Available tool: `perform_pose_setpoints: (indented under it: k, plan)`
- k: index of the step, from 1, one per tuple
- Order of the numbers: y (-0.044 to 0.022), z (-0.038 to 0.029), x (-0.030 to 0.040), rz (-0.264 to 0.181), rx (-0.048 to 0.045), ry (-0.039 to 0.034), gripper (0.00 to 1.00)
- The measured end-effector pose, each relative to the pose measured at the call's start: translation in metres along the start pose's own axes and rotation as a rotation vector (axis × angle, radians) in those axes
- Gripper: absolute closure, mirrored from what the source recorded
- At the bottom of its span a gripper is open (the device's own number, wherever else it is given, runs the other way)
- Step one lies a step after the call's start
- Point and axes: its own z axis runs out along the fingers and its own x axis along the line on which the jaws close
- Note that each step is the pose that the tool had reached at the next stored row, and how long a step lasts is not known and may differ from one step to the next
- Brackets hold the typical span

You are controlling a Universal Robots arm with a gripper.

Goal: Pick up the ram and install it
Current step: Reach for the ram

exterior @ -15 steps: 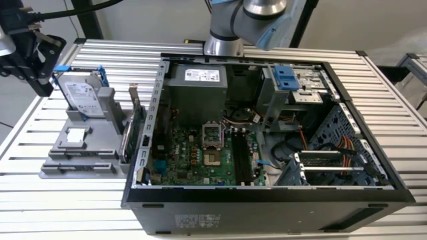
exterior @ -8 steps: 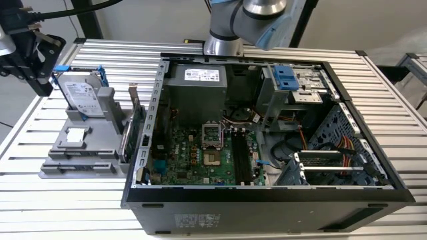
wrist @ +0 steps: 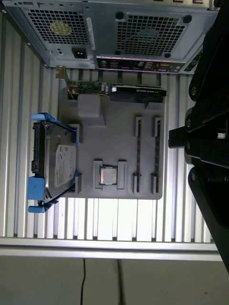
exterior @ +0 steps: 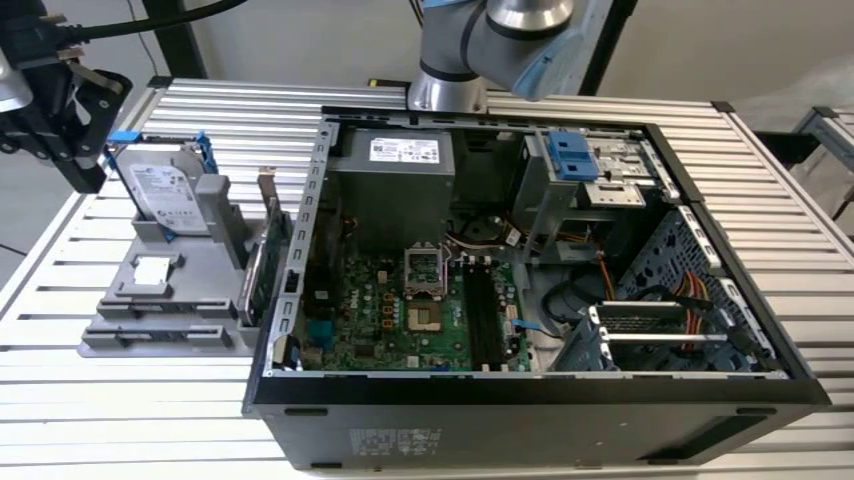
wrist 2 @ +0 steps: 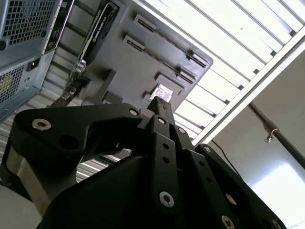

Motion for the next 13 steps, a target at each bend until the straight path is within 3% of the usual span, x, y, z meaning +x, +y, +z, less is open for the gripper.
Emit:
perform_pose_setpoints:
  k: [13]
  plan:
    - [0.0000,0.0000,0.0000,-0.046,-0.0008,0.0051,1.00]
